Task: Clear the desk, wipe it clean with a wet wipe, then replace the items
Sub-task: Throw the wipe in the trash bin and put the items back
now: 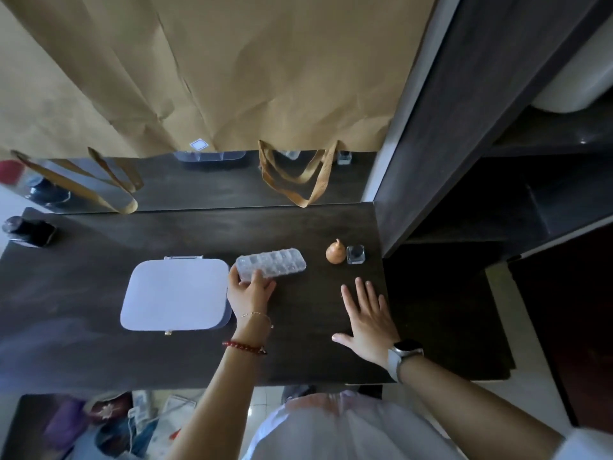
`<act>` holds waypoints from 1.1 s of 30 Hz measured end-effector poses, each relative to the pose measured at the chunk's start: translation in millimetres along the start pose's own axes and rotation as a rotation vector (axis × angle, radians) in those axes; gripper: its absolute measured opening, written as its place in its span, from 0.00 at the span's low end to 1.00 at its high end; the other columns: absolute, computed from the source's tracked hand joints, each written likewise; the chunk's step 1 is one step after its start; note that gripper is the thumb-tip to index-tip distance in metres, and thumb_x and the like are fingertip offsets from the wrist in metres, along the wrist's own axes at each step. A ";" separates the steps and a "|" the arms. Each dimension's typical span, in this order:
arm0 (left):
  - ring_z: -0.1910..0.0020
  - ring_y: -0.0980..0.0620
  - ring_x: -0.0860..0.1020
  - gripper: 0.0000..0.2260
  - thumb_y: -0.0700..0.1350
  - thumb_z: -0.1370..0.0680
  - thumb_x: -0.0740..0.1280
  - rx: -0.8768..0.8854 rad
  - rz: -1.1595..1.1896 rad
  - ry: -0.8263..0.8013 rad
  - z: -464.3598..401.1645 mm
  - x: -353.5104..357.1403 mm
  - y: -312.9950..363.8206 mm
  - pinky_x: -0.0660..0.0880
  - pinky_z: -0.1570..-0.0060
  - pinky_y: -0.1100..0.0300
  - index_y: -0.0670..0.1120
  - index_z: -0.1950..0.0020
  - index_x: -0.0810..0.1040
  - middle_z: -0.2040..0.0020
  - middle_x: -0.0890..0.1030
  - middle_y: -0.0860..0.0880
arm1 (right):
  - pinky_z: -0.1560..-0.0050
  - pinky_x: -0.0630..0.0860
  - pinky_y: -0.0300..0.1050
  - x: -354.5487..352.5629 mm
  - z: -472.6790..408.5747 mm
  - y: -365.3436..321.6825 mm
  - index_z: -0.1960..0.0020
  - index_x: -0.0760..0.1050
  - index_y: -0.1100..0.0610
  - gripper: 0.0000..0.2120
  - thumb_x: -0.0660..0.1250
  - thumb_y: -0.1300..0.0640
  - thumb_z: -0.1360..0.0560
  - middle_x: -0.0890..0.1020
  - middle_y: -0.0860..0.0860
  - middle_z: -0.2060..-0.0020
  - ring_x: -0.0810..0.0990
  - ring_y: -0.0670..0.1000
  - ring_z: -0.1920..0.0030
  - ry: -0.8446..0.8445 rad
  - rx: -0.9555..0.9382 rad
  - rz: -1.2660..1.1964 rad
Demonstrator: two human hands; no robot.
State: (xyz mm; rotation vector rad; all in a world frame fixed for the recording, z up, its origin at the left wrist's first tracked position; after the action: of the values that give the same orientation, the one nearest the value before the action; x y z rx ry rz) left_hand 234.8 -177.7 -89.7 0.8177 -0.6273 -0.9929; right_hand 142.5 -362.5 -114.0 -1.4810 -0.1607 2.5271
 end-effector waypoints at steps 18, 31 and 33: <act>0.35 0.43 0.68 0.21 0.51 0.23 0.61 -0.023 -0.784 -0.385 -61.3 124.1 -12.0 0.64 0.34 0.48 0.46 0.32 0.68 0.32 0.69 0.44 | 0.27 0.38 0.52 5.5 -1.7 11.0 0.24 0.44 0.49 0.41 0.66 0.45 0.28 0.39 0.52 0.25 0.38 0.54 0.25 0.050 -0.021 -0.171; 0.34 0.48 0.68 0.18 0.51 0.21 0.57 -0.155 -0.556 -0.551 -44.6 132.1 -10.3 0.64 0.45 0.54 0.49 0.31 0.68 0.32 0.71 0.47 | 0.27 0.40 0.54 7.5 -2.9 15.2 0.25 0.48 0.50 0.42 0.68 0.45 0.30 0.42 0.53 0.24 0.40 0.55 0.25 0.103 -0.043 -0.215; 0.33 0.49 0.67 0.19 0.50 0.21 0.57 -0.143 -0.559 -0.571 -41.2 128.0 -10.8 0.64 0.43 0.53 0.50 0.30 0.67 0.32 0.70 0.48 | 0.27 0.39 0.51 8.3 -2.8 15.4 0.24 0.46 0.49 0.42 0.67 0.44 0.29 0.41 0.52 0.24 0.38 0.54 0.25 0.089 -0.040 -0.209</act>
State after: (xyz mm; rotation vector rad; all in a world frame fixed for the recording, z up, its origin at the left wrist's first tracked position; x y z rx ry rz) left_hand 315.5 -284.1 -109.5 0.5856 -0.8169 -1.7948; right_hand 139.1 -375.5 -125.5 -1.5022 -0.3351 2.3022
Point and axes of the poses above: each hand's wrist, its own z-axis away from the middle knuckle, its own x-axis out of the palm, y = z × x, the point moved 3 cm from there along -z, towards the middle knuckle
